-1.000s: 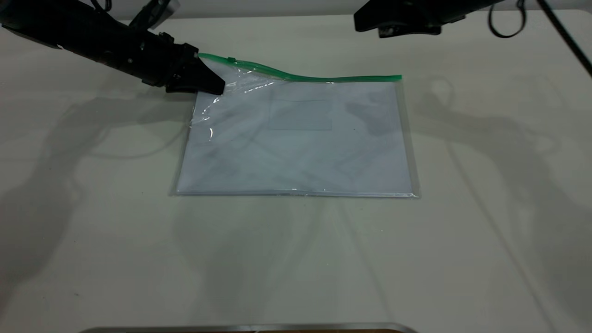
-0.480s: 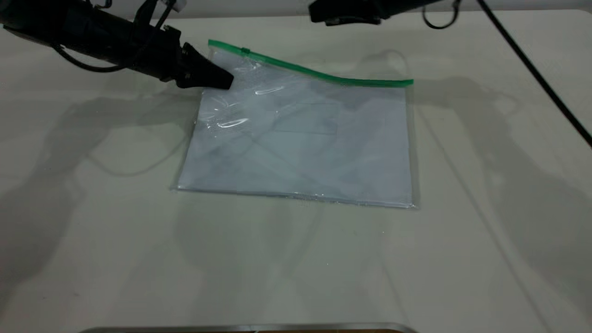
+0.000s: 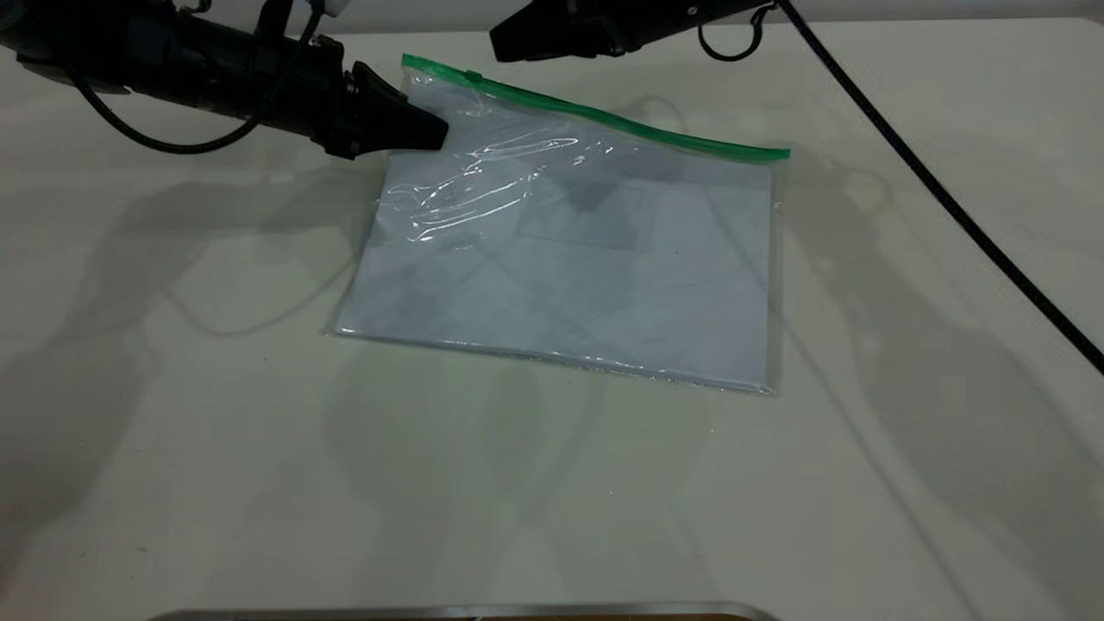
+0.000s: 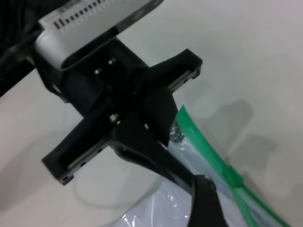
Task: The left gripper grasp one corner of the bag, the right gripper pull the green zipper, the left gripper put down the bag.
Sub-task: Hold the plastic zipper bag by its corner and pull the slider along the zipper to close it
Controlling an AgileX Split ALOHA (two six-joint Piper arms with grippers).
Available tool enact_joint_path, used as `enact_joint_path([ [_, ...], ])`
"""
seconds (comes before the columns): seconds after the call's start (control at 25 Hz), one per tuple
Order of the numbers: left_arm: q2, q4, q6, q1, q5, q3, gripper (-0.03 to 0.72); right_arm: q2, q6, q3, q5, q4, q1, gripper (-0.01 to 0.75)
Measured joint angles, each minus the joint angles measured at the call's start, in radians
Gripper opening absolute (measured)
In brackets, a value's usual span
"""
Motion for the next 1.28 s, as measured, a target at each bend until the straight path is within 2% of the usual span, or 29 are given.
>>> enact_joint_path([
  [0.2, 0.000, -0.002, 0.011, 0.000, 0.007, 0.000, 0.059, 0.001, -0.003, 0.000, -0.044, 0.000, 0.010, 0.547],
  [0.84, 0.000, -0.005, 0.015, -0.023, 0.013, 0.000, 0.059, 0.030, -0.016, -0.002, -0.056, 0.029, 0.047, 0.529],
  [0.96, 0.000, -0.005, 0.015, -0.025, 0.013, 0.000, 0.059, 0.030, -0.021, -0.002, -0.056, 0.024, 0.050, 0.494],
  [1.28, 0.000, -0.005, 0.015, -0.025, 0.013, 0.000, 0.059, 0.030, -0.026, -0.002, -0.056, -0.006, 0.050, 0.321],
])
